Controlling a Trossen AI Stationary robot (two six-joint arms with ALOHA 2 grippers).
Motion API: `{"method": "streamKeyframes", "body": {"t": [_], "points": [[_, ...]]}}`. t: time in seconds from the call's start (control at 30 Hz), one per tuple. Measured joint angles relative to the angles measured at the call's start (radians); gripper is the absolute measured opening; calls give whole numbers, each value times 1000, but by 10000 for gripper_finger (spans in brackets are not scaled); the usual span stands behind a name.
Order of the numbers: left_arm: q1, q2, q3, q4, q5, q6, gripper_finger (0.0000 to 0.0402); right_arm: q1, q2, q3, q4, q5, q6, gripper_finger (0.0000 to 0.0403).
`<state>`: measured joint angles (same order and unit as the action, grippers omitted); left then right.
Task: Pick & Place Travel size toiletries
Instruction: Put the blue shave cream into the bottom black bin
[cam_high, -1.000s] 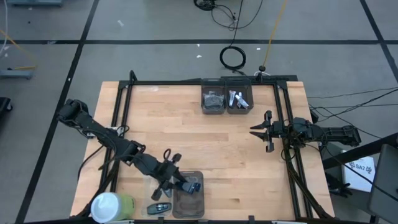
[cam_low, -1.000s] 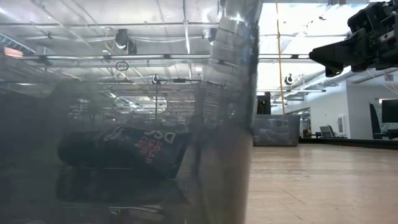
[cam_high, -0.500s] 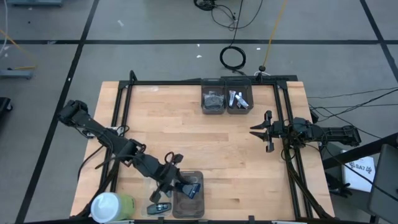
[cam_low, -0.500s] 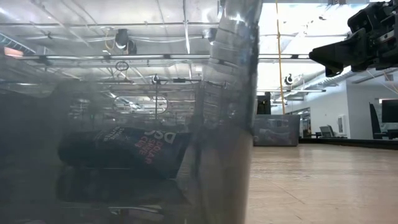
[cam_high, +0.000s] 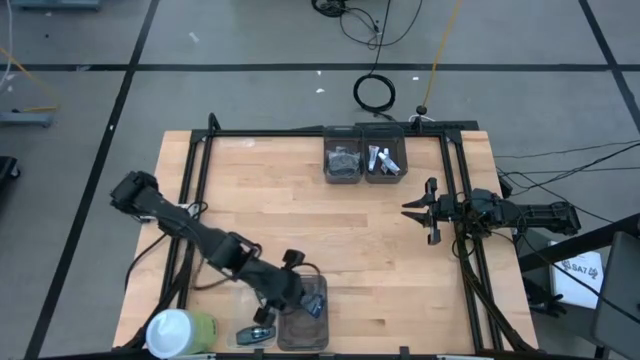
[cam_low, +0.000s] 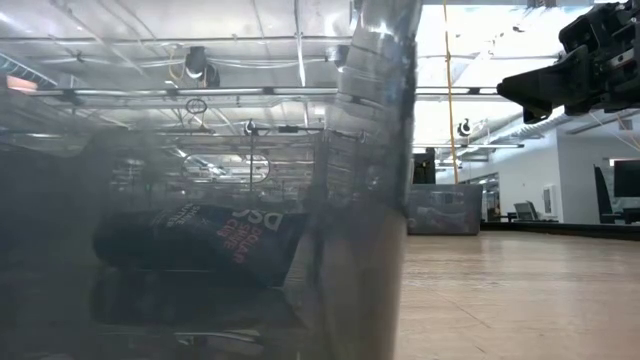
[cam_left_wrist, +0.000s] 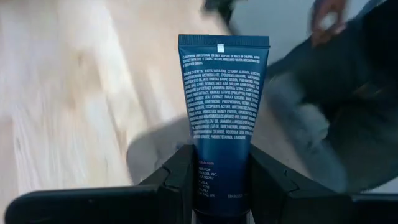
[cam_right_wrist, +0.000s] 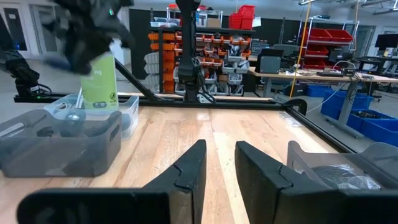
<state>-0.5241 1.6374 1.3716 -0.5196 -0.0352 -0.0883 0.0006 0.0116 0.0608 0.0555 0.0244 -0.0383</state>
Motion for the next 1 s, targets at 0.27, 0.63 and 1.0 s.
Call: {"method": "streamKeyframes", "body": {"t": [0.27,0.63,1.0], "points": [[32,154,-1,-46,120,-129,106,0,0,0,0,0,0,75],[30,236,-2,27,288,-223,106,0,0,0,0,0,0,75],[33,239,-2,36,262,-225,106,0,0,0,0,0,0,75]]}}
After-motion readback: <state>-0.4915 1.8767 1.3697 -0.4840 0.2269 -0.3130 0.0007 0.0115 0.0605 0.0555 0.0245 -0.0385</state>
